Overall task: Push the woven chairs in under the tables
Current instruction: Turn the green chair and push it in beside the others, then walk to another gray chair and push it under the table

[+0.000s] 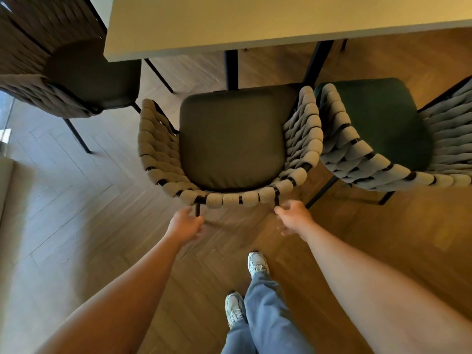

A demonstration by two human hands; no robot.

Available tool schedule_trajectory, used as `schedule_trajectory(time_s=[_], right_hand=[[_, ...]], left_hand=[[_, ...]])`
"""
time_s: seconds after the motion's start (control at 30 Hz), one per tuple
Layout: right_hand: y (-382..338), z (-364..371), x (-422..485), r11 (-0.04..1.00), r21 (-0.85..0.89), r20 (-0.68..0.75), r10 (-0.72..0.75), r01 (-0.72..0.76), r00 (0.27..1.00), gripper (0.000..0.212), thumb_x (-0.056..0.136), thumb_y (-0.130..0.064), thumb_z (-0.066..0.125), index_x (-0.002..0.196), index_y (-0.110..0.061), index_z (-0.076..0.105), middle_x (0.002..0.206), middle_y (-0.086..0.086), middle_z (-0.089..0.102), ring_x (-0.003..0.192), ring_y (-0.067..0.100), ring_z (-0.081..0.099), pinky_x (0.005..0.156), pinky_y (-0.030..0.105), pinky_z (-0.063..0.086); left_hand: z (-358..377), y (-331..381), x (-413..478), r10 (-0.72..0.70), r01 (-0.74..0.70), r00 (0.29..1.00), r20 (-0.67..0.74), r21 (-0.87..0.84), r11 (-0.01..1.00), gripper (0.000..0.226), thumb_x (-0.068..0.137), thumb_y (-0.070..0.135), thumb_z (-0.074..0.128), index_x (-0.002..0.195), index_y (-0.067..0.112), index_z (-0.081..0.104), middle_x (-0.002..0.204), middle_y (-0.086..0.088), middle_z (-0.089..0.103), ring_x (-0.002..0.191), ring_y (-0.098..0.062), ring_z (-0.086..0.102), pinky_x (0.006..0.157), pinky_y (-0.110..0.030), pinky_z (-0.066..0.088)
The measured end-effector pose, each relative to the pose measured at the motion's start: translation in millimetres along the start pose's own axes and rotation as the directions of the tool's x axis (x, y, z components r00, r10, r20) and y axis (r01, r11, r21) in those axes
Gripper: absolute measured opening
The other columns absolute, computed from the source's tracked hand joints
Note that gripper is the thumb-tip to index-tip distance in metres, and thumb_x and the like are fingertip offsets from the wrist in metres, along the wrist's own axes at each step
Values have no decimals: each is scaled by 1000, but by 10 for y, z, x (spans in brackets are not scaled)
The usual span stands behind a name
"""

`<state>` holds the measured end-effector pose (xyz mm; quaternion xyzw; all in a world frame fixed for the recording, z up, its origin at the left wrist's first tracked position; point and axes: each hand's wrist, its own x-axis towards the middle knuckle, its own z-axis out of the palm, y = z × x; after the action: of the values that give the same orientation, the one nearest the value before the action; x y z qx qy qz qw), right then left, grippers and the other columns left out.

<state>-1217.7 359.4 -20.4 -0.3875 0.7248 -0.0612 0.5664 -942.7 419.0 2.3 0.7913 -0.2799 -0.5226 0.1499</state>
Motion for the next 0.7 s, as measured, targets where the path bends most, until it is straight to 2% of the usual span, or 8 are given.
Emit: schedule_trajectory(time_s=[0.07,0.13,0.23,0.3,0.47,0.57,0.63,0.7], right_hand=[[152,18,-218,980,-193,69,-23,36,997,45,102,-28,55,144,-15,47,113,7,65,90,23,70,75,36,62],[320,19,-467,954,-292,106,-35,65,994,43,102,-29,54,142,-14,49,110,5,64,91,22,70,75,33,61],[597,-43,-874,936,-346,103,-33,67,994,39,102,-29,53,137,-12,53,111,4,62,92,23,71,67,29,58],[821,-114,-1167,925,-376,94,-22,55,995,37,102,-29,54,135,-12,54,115,6,62,90,23,70,59,25,54],[1378,-331,-1841,929,-369,69,25,2,997,35,102,-25,55,134,-10,54,110,8,59,87,23,63,55,24,46],[1752,-452,-2112,944,-329,62,51,-28,997,35,101,-25,56,132,-10,55,101,3,57,72,12,53,54,23,40],[2041,-558,-2244,960,-276,35,54,-42,998,36,100,-26,58,132,-10,57,99,2,56,65,7,47,54,22,37],[2315,-711,-2360,974,-219,-15,58,-60,998,35,99,-28,59,130,-11,58,107,5,57,73,12,55,56,22,41]], left_hand=[[24,-96,-183,38,-52,995,91,165,985,44,98,17,59,141,12,50,110,-10,66,97,-26,69,74,-32,59],[31,-209,-365,92,-139,983,161,309,941,41,98,18,58,138,15,53,112,-11,67,95,-24,69,73,-28,57],[7,-393,-669,123,-211,970,211,469,858,48,94,25,60,141,18,52,123,-11,66,104,-23,67,87,-35,57],[16,-519,-913,118,-221,966,229,503,836,45,93,25,60,137,16,56,122,-11,66,108,-26,65,95,-40,54],[231,-795,-1522,89,-266,943,320,570,777,41,91,21,61,131,15,61,114,-11,70,105,-26,67,96,-38,54],[451,-875,-1765,78,-324,913,401,596,735,42,90,22,62,132,17,60,115,-7,68,103,-21,67,97,-38,54],[619,-864,-1908,91,-360,896,435,591,722,41,91,22,62,131,19,59,112,-4,68,97,-16,67,92,-33,54],[769,-819,-2009,99,-391,881,463,594,703,39,92,21,61,131,19,59,108,-1,67,89,-9,66,80,-23,53]])
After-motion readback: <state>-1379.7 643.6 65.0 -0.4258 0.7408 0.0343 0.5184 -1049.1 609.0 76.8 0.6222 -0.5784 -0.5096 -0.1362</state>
